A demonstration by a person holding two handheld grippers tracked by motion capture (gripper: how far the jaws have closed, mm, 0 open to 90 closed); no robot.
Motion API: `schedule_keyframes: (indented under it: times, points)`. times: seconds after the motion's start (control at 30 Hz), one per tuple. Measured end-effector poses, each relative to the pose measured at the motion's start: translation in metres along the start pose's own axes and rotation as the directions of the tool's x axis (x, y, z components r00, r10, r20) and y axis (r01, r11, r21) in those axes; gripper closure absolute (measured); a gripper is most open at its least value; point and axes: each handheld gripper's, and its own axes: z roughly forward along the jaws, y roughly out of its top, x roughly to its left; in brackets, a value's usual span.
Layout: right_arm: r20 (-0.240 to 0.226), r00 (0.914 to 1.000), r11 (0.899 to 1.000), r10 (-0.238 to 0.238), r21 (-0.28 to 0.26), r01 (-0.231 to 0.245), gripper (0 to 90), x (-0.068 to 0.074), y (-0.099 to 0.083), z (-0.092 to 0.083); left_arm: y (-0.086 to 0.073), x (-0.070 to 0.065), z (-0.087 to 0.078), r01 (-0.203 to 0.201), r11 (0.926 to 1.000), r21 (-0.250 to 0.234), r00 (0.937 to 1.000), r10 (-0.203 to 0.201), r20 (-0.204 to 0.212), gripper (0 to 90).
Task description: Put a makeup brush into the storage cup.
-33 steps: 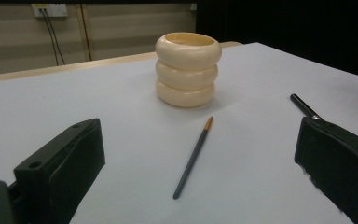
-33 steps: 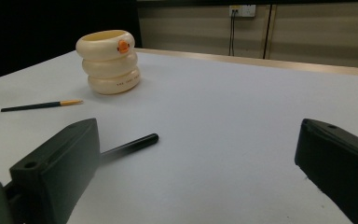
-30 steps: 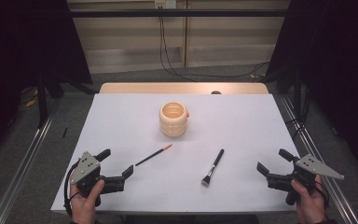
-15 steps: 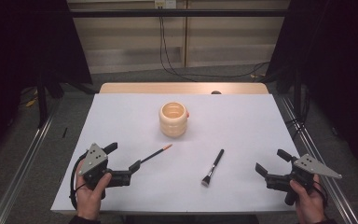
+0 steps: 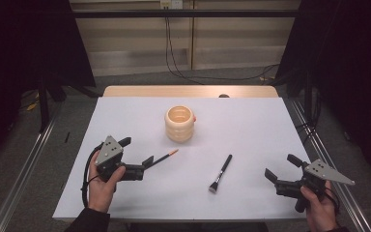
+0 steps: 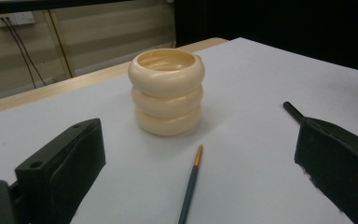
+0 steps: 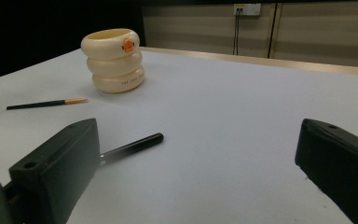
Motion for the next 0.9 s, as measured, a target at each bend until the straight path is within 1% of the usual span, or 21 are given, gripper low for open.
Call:
schedule_keyframes:
  times: [0.03,0.1,0.13,0.17,0.27,0.37,0.4,0.43,0.47,0.53,0.57,0.6,0.67,0.7,0.73,0.83,0.9]
  points:
    - [-0.003,1.0,1.0,-0.003,-0.001,0.003,0.0,0.0,0.0,0.0,0.001,-0.001,0.001,0.0,1.0,0.004,1.0,0.001,-0.004,1.8]
    - [0.0,1.0,1.0,0.003,-0.007,-0.003,0.0,0.001,0.001,0.0,0.003,-0.001,0.004,-0.002,1.0,0.007,1.0,0.002,0.005,1.8]
    - [-0.006,1.0,1.0,-0.001,-0.001,0.001,0.0,0.002,0.001,0.0,0.005,-0.002,0.006,-0.015,0.9997,0.017,0.9999,0.015,0.007,1.9]
    - [-0.005,1.0,1.0,0.001,-0.001,-0.001,0.0,0.002,0.001,0.001,0.007,-0.002,0.008,-0.022,0.9996,0.015,0.9997,0.022,0.012,2.0]
    - [-0.004,1.0,1.0,0.003,-0.002,-0.003,0.0,0.002,0.001,0.001,0.013,0.0,0.015,-0.033,0.9993,0.019,0.9992,0.033,0.024,1.9]
    - [-0.006,1.0,1.0,0.001,-0.002,-0.001,0.0,0.002,0.001,0.001,0.016,0.003,0.024,-0.037,0.9982,0.047,0.9993,0.037,0.007,1.9]
    - [-0.006,1.0,1.0,0.001,-0.002,-0.001,0.0,0.002,0.001,0.001,0.017,0.004,0.028,-0.034,0.9982,0.05,0.9992,0.033,0.021,1.9]
    - [-0.006,1.0,1.0,0.001,-0.002,-0.001,0.0,0.002,0.001,0.001,0.018,0.004,0.031,-0.038,0.9977,0.056,0.999,0.037,0.026,2.0]
    - [-0.007,1.0,1.0,0.0,-0.001,0.0,0.0,0.002,0.001,0.0,0.019,0.004,0.033,-0.046,0.9969,0.064,0.9988,0.045,0.02,1.9]
    - [-0.007,1.0,1.0,-0.001,-0.002,0.001,0.0,0.001,0.001,0.0,0.021,0.004,0.036,-0.048,0.9961,0.074,0.9986,0.047,0.026,1.9]
    - [-0.006,1.0,1.0,-0.002,-0.006,0.002,0.0,0.001,0.0,0.001,0.022,0.005,0.037,-0.055,0.9949,0.085,0.9978,0.052,0.04,1.9]
    - [-0.008,1.0,1.0,-0.002,-0.005,0.002,0.0,0.001,0.0,0.001,0.023,0.005,0.038,-0.051,0.994,0.097,0.9977,0.046,0.05,2.0]
    - [-0.009,0.9999,1.0,-0.007,-0.009,0.007,0.0,0.001,0.0,0.001,0.025,0.005,0.041,-0.069,0.991,0.115,0.9963,0.062,0.06,2.0]
    - [-0.011,0.9999,1.0,0.0,-0.004,0.0,0.0,0.002,0.001,0.0,0.025,0.006,0.042,-0.073,0.9902,0.119,0.9951,0.064,0.075,2.0]
    - [-0.011,0.9999,1.0,-0.005,-0.005,0.005,0.0,0.002,0.001,0.0,0.026,0.006,0.043,-0.077,0.989,0.126,0.9942,0.067,0.085,2.0]
    - [-0.012,0.9999,1.0,-0.01,-0.003,0.01,0.0,0.002,0.001,0.001,0.031,0.006,0.047,-0.089,0.984,0.155,0.9933,0.076,0.088,2.1]
    - [-0.012,0.9998,1.0,-0.013,-0.002,0.013,0.0,0.002,0.0,0.001,0.033,0.006,0.05,-0.094,0.9808,0.171,0.9917,0.078,0.103,1.9]
